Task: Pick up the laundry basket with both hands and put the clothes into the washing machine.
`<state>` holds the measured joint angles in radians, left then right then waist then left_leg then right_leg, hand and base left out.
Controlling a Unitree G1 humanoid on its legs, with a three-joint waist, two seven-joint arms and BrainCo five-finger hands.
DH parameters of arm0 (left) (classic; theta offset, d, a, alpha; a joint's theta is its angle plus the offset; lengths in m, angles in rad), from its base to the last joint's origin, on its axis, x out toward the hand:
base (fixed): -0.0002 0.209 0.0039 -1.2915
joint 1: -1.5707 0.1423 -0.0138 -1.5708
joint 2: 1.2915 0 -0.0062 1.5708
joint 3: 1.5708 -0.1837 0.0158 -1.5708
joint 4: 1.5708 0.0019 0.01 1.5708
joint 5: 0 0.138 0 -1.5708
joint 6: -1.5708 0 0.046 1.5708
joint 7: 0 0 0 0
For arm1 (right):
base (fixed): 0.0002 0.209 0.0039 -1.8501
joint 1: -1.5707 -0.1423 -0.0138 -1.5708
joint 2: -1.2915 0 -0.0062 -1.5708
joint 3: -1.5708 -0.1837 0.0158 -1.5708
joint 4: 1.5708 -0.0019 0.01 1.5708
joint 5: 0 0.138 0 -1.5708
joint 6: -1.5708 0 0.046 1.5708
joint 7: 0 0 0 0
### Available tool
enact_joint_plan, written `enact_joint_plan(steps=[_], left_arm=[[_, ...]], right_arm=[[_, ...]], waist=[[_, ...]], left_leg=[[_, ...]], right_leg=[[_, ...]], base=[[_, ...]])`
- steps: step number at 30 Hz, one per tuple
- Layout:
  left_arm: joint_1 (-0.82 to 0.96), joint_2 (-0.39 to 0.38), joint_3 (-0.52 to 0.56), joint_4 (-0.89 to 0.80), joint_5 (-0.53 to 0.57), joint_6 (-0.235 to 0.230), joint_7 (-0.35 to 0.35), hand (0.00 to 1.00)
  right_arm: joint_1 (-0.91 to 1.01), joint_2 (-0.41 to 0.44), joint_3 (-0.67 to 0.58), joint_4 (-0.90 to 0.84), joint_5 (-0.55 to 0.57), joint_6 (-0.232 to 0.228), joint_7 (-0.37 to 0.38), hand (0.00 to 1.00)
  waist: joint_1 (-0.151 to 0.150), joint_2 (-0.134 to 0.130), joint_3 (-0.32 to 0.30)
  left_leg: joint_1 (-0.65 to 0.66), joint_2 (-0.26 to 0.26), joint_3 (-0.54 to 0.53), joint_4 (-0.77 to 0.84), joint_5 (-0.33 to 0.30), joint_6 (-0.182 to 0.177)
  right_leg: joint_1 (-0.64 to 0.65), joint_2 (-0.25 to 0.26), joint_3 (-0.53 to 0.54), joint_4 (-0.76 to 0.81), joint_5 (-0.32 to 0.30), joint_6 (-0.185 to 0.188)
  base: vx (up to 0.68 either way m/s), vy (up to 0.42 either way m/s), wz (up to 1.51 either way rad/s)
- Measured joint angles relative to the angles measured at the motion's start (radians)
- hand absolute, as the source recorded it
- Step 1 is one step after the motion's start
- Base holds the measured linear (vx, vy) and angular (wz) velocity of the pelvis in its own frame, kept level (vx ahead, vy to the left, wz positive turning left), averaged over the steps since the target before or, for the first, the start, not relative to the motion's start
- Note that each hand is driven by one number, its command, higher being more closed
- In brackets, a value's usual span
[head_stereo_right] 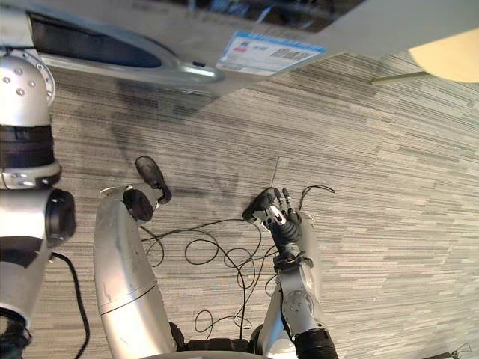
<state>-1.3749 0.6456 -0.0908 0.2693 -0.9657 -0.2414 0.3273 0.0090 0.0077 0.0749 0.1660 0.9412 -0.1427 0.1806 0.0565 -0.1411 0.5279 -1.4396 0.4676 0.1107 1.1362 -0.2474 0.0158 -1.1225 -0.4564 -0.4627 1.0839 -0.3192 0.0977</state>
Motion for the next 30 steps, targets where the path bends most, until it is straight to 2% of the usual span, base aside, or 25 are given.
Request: enact_joint_plan(steps=[2,3,4,5,6,7,9,11,12,13,16,19,21,22,25,26,28,30], left_arm=[[-0.107,0.068,-0.105,0.115,0.041,-0.002,-0.001,0.00],[-0.158,0.117,-0.152,0.180,0.088,0.014,-0.016,0.00],[-0.248,0.171,-0.205,0.287,0.168,0.065,-0.037,0.00],[-0.296,0.188,-0.216,0.340,0.234,0.102,-0.060,0.00],[-0.360,0.215,-0.225,0.409,0.353,0.160,-0.096,0.00],[-0.370,0.232,-0.221,0.435,0.533,0.206,-0.111,0.00],[-0.343,0.235,-0.212,0.435,0.712,0.235,-0.110,0.00],[-0.210,0.219,-0.158,0.389,1.133,0.241,-0.100,0.00],[-0.168,0.218,-0.143,0.370,1.228,0.240,-0.099,0.00],[-0.087,0.196,-0.135,0.357,1.374,0.247,-0.099,0.00],[0.012,0.144,-0.134,0.355,1.514,0.269,-0.105,0.00],[0.064,0.128,-0.130,0.355,1.612,0.284,-0.107,0.00],[0.089,0.108,-0.063,0.355,1.639,0.291,-0.113,0.00],[0.101,0.090,0.017,0.357,1.626,0.302,-0.134,0.00],[0.100,0.071,0.147,0.356,1.499,0.307,-0.155,0.00],[0.100,0.071,0.201,0.354,1.419,0.310,-0.156,0.00],[0.103,0.065,0.283,0.326,1.286,0.311,-0.151,0.00],[0.128,0.063,0.336,0.296,1.219,0.303,-0.132,0.00]], right_arm=[[-0.001,-0.017,-0.015,-0.035,0.001,0.004,0.000,0.00],[-0.002,-0.015,-0.030,-0.061,0.001,0.011,0.001,0.00],[-0.004,-0.012,-0.048,-0.097,0.001,0.014,0.002,0.00],[-0.005,-0.010,-0.058,-0.113,0.005,0.016,0.003,0.00],[-0.006,-0.003,-0.078,-0.131,0.020,0.018,0.010,0.00],[-0.004,0.011,-0.088,-0.134,0.043,0.023,0.015,0.00],[0.004,0.031,-0.079,-0.133,0.051,0.033,0.017,0.00],[0.012,0.036,-0.019,-0.132,0.073,0.036,0.047,0.00],[0.012,0.037,-0.006,-0.132,0.077,0.035,0.058,0.00],[0.021,0.038,0.019,-0.133,0.079,0.031,0.076,0.00],[0.042,0.041,0.044,-0.128,0.080,0.029,0.085,0.00],[0.043,0.040,0.052,-0.095,0.090,0.029,0.090,0.00],[0.043,0.040,0.061,-0.081,0.090,0.028,0.090,0.00],[0.045,0.041,0.063,-0.073,0.090,0.028,0.092,0.00],[0.059,0.039,0.062,-0.070,0.087,0.031,0.091,0.00],[0.068,0.039,0.062,-0.062,0.083,0.034,0.091,0.00],[0.069,0.036,0.062,-0.023,0.070,0.041,0.088,0.00],[0.069,0.030,0.065,-0.004,0.067,0.045,0.088,0.00]], waist=[[0.020,-0.002,-0.001],[0.021,-0.002,-0.001],[0.020,-0.003,-0.002],[0.016,-0.003,-0.002],[0.011,-0.003,-0.002],[0.005,-0.003,-0.002],[-0.012,-0.004,-0.003],[-0.032,-0.004,-0.003],[-0.039,-0.004,-0.003],[-0.044,-0.004,-0.003],[-0.045,-0.004,-0.003],[-0.041,-0.004,-0.003],[-0.041,-0.005,-0.003],[-0.043,-0.005,-0.004],[-0.045,-0.005,-0.007],[-0.045,-0.006,-0.010],[-0.045,-0.009,-0.014],[-0.042,-0.012,-0.019]], left_leg=[[-0.038,0.008,-0.004,0.025,0.003,0.000],[-0.057,0.014,-0.012,0.046,0.003,0.000],[-0.088,0.024,-0.029,0.076,0.001,0.000],[-0.103,0.029,-0.033,0.089,-0.003,-0.002],[-0.127,0.041,-0.033,0.112,-0.006,0.002],[-0.145,0.050,-0.033,0.134,-0.010,0.008],[-0.159,0.056,-0.034,0.156,-0.012,0.012],[-0.162,0.063,-0.034,0.170,-0.014,0.014],[-0.162,0.066,-0.033,0.169,-0.014,0.014],[-0.162,0.074,-0.029,0.163,-0.013,0.013],[-0.157,0.074,-0.018,0.127,0.002,-0.004],[-0.132,0.074,-0.008,0.095,0.023,0.005],[-0.086,0.076,0.003,0.062,0.038,0.002],[-0.045,0.077,0.012,0.032,0.044,-0.007],[0.014,0.078,0.028,-0.029,0.060,-0.024],[0.039,0.079,0.032,-0.062,0.073,-0.034],[0.081,0.073,0.044,-0.126,0.104,-0.047],[0.118,0.071,0.057,-0.177,0.127,-0.057]], right_leg=[[-0.051,0.000,0.025,0.035,0.000,-0.005],[-0.070,0.000,0.033,0.060,-0.003,-0.010],[-0.097,0.003,0.041,0.089,-0.006,-0.018],[-0.112,0.003,0.050,0.102,-0.005,-0.024],[-0.144,0.004,0.060,0.124,-0.003,-0.037],[-0.172,0.003,0.079,0.146,-0.004,-0.039],[-0.193,0.000,0.092,0.171,-0.005,-0.041],[-0.206,0.001,0.111,0.188,-0.005,-0.043],[-0.206,0.002,0.109,0.187,-0.004,-0.044],[-0.208,0.003,0.105,0.183,-0.003,-0.046],[-0.205,0.004,0.087,0.160,0.000,-0.051],[-0.186,0.010,0.077,0.139,0.010,-0.063],[-0.148,0.020,0.068,0.111,0.010,-0.063],[-0.111,0.031,0.060,0.082,0.011,-0.064],[-0.061,0.050,0.041,0.029,0.017,-0.070],[-0.037,0.061,0.028,0.001,0.023,-0.075],[0.002,0.074,0.005,-0.045,0.029,-0.079],[0.025,0.079,-0.006,-0.077,0.032,-0.085]], base=[[-0.13,-0.068,-0.14],[-0.15,-0.069,-0.24],[-0.13,-0.052,-0.22],[-0.17,-0.065,-0.29],[-0.15,-0.051,-0.29],[-0.14,-0.047,-0.28],[-0.08,-0.035,-0.11],[-0.06,-0.036,-0.07],[-0.04,-0.040,-0.11],[-0.02,-0.034,-0.07],[0.00,-0.053,0.05],[0.04,-0.040,0.04],[0.06,-0.038,0.04],[0.05,-0.030,0.01],[0.04,-0.041,0.01],[0.03,-0.053,0.00],[0.03,-0.061,0.09],[0.01,-0.066,0.11]])
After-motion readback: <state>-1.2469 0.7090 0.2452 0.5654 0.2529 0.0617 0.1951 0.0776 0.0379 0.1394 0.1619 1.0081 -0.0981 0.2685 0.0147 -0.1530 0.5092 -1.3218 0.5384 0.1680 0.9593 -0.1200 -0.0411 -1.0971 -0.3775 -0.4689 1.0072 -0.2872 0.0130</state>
